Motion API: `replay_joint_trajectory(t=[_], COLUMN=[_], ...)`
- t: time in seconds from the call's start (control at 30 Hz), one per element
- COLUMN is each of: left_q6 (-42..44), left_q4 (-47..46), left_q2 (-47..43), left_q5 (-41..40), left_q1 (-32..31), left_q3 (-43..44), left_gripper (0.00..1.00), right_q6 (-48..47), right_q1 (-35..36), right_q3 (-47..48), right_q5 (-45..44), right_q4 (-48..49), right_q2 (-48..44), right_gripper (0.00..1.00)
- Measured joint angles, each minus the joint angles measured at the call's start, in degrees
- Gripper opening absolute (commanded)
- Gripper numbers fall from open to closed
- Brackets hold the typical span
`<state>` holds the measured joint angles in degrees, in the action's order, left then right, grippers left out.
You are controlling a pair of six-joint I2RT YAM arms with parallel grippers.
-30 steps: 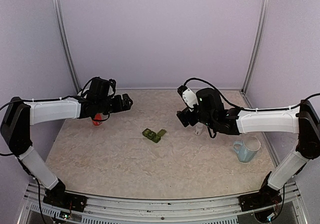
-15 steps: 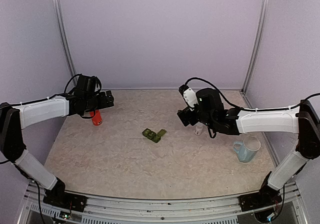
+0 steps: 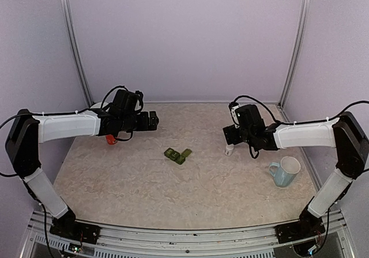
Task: Sort the pills into containers
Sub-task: Pick up the pill bottle from the center of the board.
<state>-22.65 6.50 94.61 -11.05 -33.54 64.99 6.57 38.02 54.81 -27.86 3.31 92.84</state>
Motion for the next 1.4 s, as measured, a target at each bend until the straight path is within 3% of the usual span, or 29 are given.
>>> replay_joint_trajectory(t=[0.43,0.63,0.77,0.93,1.0,1.27,1.4], left_q6=[-0.07,-0.11,-0.15,-0.28,-0.37,-0.61,-1.46], left_q4=[-0.76,-0.96,-0.94,-1.05,-1.05,-1.03,-1.05], left_q2=[0.26,0.26,0.2,0.15,0.15,-0.72,-2.03], left_q5=[0.28,0.31,0.28,0.28,0.28,0.28,0.26], left_q1=[-0.59,-0.59,-0.59,-0.59,-0.59,-0.59,-0.2], left_q3=[-2.12,-2.49,-3.04,-3.82,-4.11,-4.61,-5.73], left_gripper=[0.99,0.99,0.99,0.99,0.99,0.99,0.99], right_q6=[4.2,5.16,5.27,5.16,5.11,3.1,-0.31], right_q1=[-2.89,-2.95,-2.95,-2.97,-3.02,-2.03,2.19], right_q3=[-0.94,-0.85,-0.81,-0.55,-0.46,-0.13,1.11], right_q5=[9.53,12.72,13.84,14.45,14.82,15.87,16.61], right_q4=[0.02,-0.31,-0.55,-0.28,-0.04,-0.42,-1.16], right_q2=[5.22,9.18,10.19,10.67,10.67,10.12,7.21], right_gripper=[0.75,0.63,0.51,0.25,0.2,0.17,0.17])
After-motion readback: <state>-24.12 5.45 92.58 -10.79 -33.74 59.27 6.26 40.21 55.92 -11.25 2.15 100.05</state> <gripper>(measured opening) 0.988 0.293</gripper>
